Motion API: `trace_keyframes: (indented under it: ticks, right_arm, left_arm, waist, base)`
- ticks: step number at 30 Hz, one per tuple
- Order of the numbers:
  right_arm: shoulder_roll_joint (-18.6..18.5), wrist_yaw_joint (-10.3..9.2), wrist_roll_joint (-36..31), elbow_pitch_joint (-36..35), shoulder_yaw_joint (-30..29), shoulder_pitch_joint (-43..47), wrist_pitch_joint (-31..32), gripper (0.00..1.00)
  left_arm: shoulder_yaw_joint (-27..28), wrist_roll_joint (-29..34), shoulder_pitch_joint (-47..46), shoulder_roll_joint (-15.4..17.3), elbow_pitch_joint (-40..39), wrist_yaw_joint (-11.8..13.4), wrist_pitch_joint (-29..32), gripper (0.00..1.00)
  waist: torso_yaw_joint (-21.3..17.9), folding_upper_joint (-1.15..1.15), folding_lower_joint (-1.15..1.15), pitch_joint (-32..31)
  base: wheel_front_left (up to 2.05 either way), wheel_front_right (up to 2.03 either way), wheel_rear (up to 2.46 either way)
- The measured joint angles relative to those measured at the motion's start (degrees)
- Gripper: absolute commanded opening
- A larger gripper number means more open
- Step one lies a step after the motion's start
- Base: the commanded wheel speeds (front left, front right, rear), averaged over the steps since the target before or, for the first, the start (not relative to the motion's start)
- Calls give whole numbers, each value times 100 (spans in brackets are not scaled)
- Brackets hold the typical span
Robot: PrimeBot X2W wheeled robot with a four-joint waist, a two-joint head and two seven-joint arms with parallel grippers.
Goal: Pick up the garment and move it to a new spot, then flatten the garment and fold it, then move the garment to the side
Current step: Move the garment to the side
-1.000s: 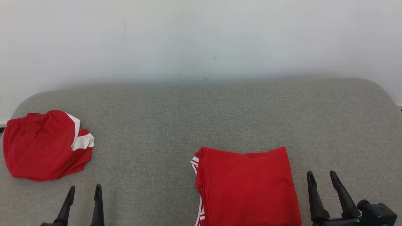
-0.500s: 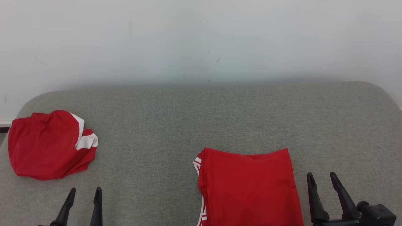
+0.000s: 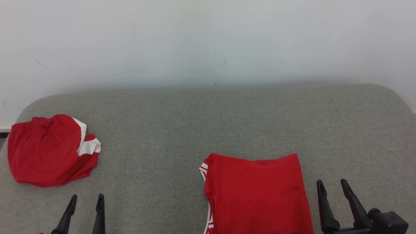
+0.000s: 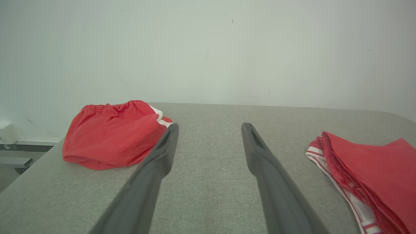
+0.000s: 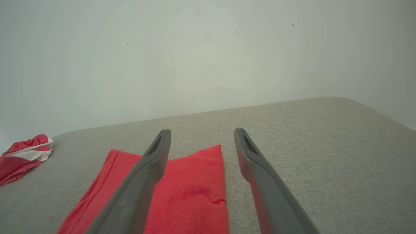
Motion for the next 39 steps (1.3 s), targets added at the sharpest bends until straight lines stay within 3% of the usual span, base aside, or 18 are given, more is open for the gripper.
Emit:
trace_keyframes:
  ticks: [10, 18, 26, 39]
  right_arm:
    - [-35, 0, -5, 3, 68, -44, 47, 100]
    - [-211, 0, 8, 274, 49, -703, 480, 100]
    - [-478, 0, 2, 1080, 114, -1279, 1007, 100]
    - [-446, 0, 101, 2866, 387, -1838, 772, 100]
  left_arm:
    - [-30, -35, 1, 10, 29, 55, 0, 100]
    - [-66, -34, -27, -13, 43, 143, 0, 100]
    - [-198, -22, -180, -96, 131, 143, -7, 100]
    - [-255, 2, -562, -149, 286, 91, -24, 100]
  waist:
    - [18, 0, 0, -11]
    - [53, 0, 0, 49]
    - [215, 0, 0, 154]
    - [418, 0, 0, 531]
  base:
    - [0, 0, 0]
    - [0, 0, 0]
    - [0, 0, 0]
    - [0, 0, 0]
